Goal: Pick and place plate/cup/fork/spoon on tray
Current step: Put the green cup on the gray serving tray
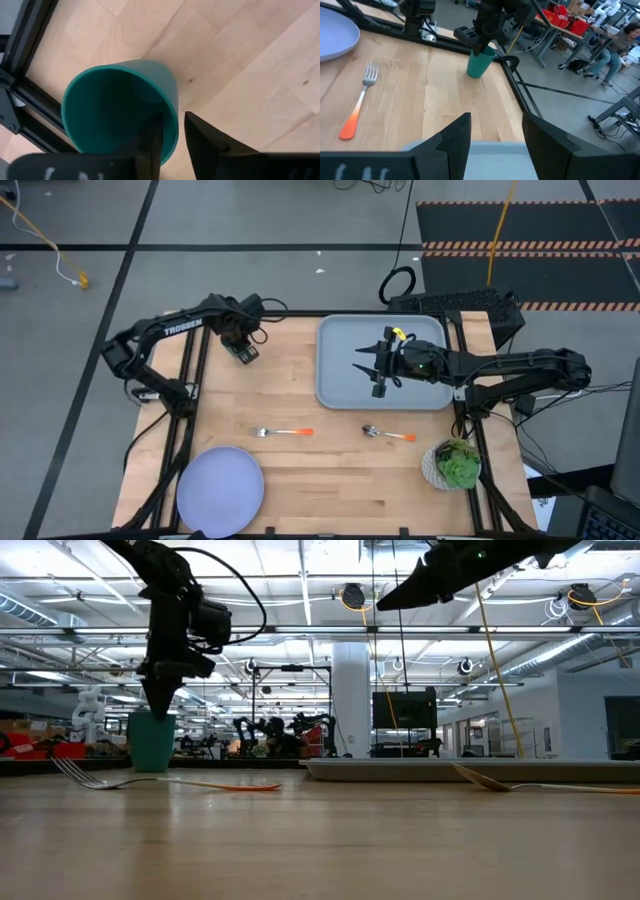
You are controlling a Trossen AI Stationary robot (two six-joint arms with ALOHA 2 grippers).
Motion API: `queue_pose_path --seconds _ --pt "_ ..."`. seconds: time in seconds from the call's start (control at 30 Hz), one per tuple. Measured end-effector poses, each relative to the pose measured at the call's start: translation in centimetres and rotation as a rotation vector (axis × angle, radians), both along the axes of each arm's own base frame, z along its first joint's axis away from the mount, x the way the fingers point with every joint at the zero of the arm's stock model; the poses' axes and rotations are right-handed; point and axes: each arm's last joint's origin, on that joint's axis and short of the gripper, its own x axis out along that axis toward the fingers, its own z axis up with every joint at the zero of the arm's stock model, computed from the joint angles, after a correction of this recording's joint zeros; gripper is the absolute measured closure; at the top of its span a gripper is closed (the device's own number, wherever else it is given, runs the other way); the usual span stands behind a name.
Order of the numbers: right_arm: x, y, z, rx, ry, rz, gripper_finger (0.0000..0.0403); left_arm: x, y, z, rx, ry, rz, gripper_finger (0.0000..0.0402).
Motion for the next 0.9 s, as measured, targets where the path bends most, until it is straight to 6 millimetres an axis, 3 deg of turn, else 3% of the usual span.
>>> queue_pose_path --seconds 0.27,0.43,0.6,0.73,0.9 --pt "0.0 0.0 -0.1 -0.012 0.011 0.002 0.0232 0.2 0.2 -0.6 -0.018 0.018 -0.004 0.0389" --pt "-0.1 0.0 -0.3 -0.021 0.04 -0.003 0.0232 0.3 0.2 -0.6 -0.031 0.007 -0.004 0.0391" --pt "-0.6 -0.4 -0.5 -0.088 0.093 -0.124 0.0232 0.7 -0.2 -0.4 -0.061 -0.025 -0.001 0.0394" --pt "-1.1 -0.5 0.1 -0.125 0.081 -0.181 0.0232 2.3 -0.7 1.5 -0.034 -0.093 -0.037 0.0396" --pt "-2.3 -0.4 1.4 -0.126 0.019 -0.18 0.0232 4.9 -1.0 6.2 0.079 -0.233 -0.106 0.0396"
